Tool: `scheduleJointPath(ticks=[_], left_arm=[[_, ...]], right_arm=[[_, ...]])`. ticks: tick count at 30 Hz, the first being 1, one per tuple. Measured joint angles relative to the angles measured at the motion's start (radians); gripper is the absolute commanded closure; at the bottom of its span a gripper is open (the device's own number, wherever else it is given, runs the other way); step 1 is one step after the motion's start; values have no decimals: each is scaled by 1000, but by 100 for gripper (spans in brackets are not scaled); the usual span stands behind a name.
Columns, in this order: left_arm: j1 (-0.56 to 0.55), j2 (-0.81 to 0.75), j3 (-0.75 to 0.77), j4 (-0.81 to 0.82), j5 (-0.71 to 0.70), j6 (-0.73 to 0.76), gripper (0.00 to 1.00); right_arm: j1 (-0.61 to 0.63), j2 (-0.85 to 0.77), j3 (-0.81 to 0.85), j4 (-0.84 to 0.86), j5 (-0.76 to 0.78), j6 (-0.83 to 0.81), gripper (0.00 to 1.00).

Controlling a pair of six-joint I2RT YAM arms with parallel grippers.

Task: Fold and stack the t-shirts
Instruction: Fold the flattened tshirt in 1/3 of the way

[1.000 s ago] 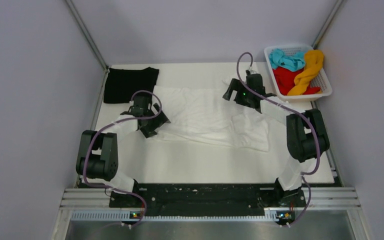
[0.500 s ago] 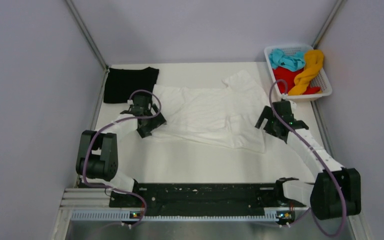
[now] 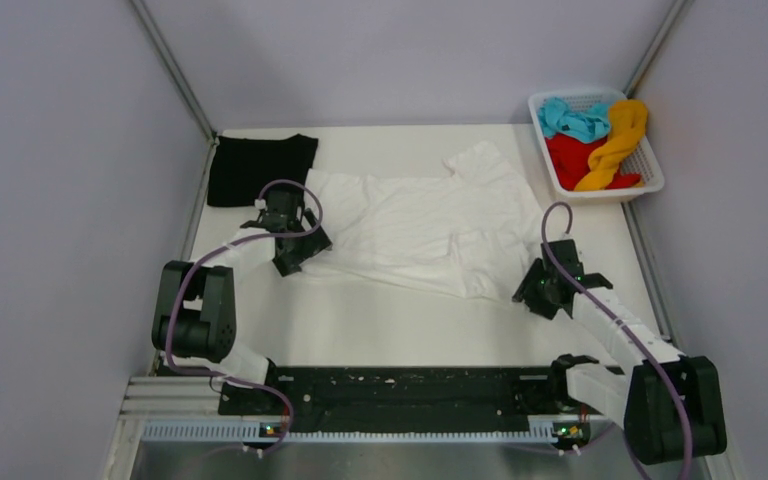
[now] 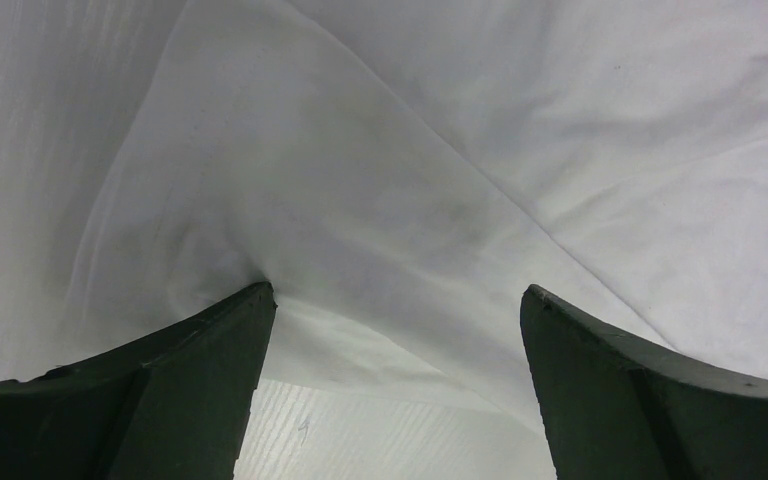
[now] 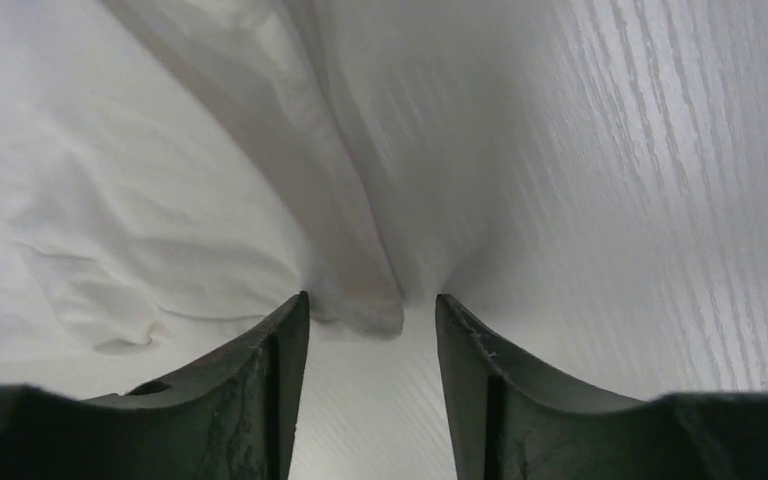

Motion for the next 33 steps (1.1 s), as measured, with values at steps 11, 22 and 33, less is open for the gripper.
scheduleJointPath(ticks=[11,22,33], left_arm=[[0,-5,0,-27,-45,3,1],[1,-71,-57,-130,-119,12,1],[0,-193,-116,-264,-118,-5,1]], right_arm=[[-5,85,73,-13,100,-20,100],[-29,241,210,-138,210,-99,95],[-34,203,203,-169,266,-116,22]])
